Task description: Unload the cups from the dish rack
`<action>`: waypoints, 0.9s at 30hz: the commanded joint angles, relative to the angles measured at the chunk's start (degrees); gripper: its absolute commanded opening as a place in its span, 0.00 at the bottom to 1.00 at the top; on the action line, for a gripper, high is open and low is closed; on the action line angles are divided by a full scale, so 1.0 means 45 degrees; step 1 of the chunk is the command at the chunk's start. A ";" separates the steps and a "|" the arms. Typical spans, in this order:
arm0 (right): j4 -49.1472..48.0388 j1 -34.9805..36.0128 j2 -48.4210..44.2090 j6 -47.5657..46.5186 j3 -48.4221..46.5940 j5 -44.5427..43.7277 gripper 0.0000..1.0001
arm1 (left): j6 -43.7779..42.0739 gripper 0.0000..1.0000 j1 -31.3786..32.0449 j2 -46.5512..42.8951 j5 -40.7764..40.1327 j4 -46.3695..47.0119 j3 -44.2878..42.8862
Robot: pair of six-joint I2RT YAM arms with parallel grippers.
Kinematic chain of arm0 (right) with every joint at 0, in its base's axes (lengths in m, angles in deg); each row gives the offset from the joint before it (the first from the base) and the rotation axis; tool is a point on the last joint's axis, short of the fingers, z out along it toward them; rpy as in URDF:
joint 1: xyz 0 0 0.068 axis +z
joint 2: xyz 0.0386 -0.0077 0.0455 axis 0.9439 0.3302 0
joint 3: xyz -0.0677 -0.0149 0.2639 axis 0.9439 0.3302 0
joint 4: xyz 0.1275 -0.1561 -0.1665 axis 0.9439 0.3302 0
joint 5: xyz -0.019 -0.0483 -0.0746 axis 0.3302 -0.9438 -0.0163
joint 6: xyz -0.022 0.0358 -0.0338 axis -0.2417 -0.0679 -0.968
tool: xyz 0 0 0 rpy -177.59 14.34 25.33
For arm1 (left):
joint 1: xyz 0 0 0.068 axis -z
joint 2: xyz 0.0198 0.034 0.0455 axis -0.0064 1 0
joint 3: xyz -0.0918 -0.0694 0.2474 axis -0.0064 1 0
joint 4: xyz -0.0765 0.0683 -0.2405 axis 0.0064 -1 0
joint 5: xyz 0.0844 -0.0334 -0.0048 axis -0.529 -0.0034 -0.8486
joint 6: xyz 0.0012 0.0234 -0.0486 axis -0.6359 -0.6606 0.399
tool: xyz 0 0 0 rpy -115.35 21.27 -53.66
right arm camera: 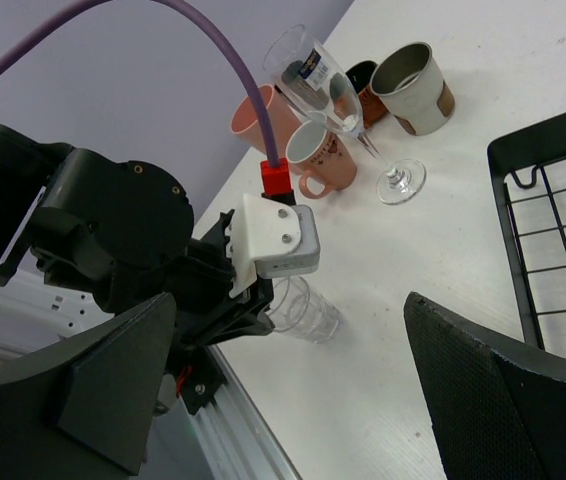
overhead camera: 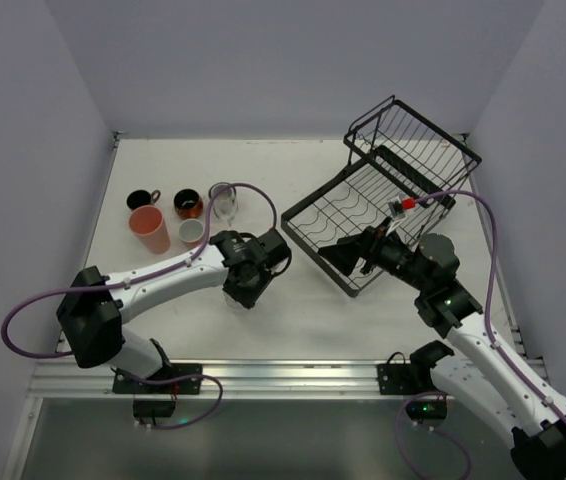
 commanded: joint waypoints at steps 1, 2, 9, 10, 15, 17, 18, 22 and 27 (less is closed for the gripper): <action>-0.0294 -0.0014 -0.0061 -0.0172 0.0072 0.0008 0.99 | -0.0285 0.36 -0.0017 -0.0009 -0.0558 0.0302 -0.0099; -0.0294 -0.0034 -0.0100 -0.0172 0.0052 0.0027 0.99 | -0.0246 0.45 -0.0017 -0.0048 -0.0637 0.0302 -0.0138; -0.0119 -0.0014 -0.0451 -0.0172 -0.0026 -0.0148 0.99 | -0.0032 0.77 -0.0017 -0.0419 -0.1359 0.0243 -0.1113; -0.0060 -0.0034 -0.0510 -0.0172 -0.0065 -0.0207 0.99 | -0.0012 0.79 -0.0017 -0.0574 -0.1612 0.0262 -0.1289; 0.0525 -0.0034 -0.0959 -0.0386 -0.0435 -0.0480 0.99 | -0.0225 1.00 -0.0017 -0.1550 -0.2550 0.0886 -0.2576; 0.0760 -0.0014 -0.1212 -0.0542 -0.0591 -0.0733 0.99 | -0.0285 1.00 -0.0017 -0.2114 -0.3311 0.1141 -0.3007; 0.1012 -0.0014 -0.1310 -0.0601 -0.0766 -0.0851 0.99 | -0.0324 1.00 -0.0017 -0.2312 -0.3604 0.1199 -0.3454; 0.1988 -0.0034 -0.1915 -0.1050 -0.1392 -0.1670 0.99 | -0.0635 1.00 -0.0017 -0.3911 -0.4523 0.2369 -0.3733; 0.3432 -0.0014 -0.3960 -0.1772 -0.2270 -0.3719 0.99 | -0.1260 1.00 -0.0017 -0.7562 -0.6437 0.5122 -0.2173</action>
